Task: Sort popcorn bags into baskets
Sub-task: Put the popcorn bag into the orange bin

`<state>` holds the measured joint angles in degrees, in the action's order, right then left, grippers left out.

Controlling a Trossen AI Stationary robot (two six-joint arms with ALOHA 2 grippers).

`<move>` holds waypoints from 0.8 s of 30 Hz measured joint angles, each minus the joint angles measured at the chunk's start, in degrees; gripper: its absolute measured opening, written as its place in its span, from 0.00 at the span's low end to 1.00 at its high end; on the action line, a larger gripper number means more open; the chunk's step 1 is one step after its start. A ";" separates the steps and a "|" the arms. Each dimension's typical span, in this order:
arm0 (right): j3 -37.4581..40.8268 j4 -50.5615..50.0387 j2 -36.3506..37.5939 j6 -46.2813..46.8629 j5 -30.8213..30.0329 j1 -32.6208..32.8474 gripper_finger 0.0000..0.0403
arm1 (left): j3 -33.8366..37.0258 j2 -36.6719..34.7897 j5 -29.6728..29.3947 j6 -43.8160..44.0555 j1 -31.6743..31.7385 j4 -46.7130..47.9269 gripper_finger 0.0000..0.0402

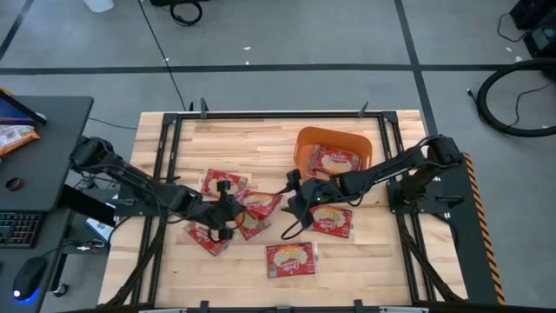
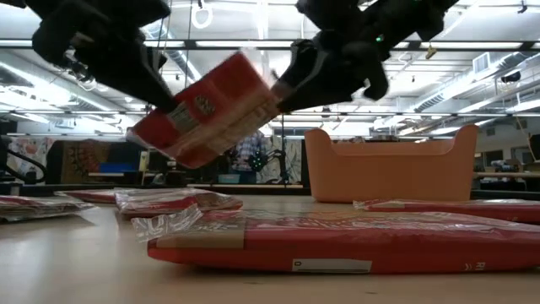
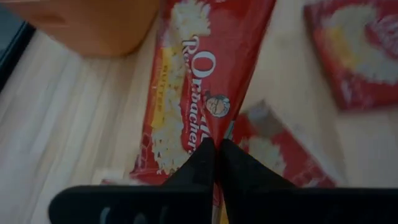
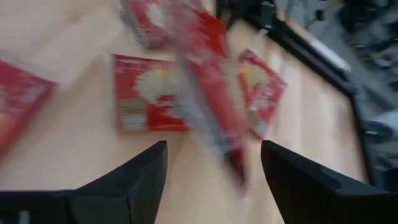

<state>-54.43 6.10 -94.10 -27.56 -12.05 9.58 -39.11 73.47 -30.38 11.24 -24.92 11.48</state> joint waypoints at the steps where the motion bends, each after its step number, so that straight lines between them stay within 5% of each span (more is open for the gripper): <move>1: -0.26 0.78 -0.62 -1.09 -1.14 0.02 0.66 | 0.00 -0.32 0.28 -1.00 0.06 -0.46 0.04; 6: -1.02 3.47 -1.58 -5.16 -1.92 0.07 0.58 | 0.00 -0.39 0.20 -3.35 0.00 -4.56 0.05; 18: -1.03 3.46 0.13 -7.25 -5.10 0.11 0.21 | 0.00 -0.39 -1.36 -4.18 0.02 -5.78 0.09; 24: -1.98 -2.89 2.55 -8.28 -8.29 0.24 0.09 | 0.00 -1.83 -2.27 -4.45 0.02 -5.30 0.27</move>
<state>-56.41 3.21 -91.54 -35.83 -20.34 9.82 -39.11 71.64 -32.66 6.79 -24.91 6.17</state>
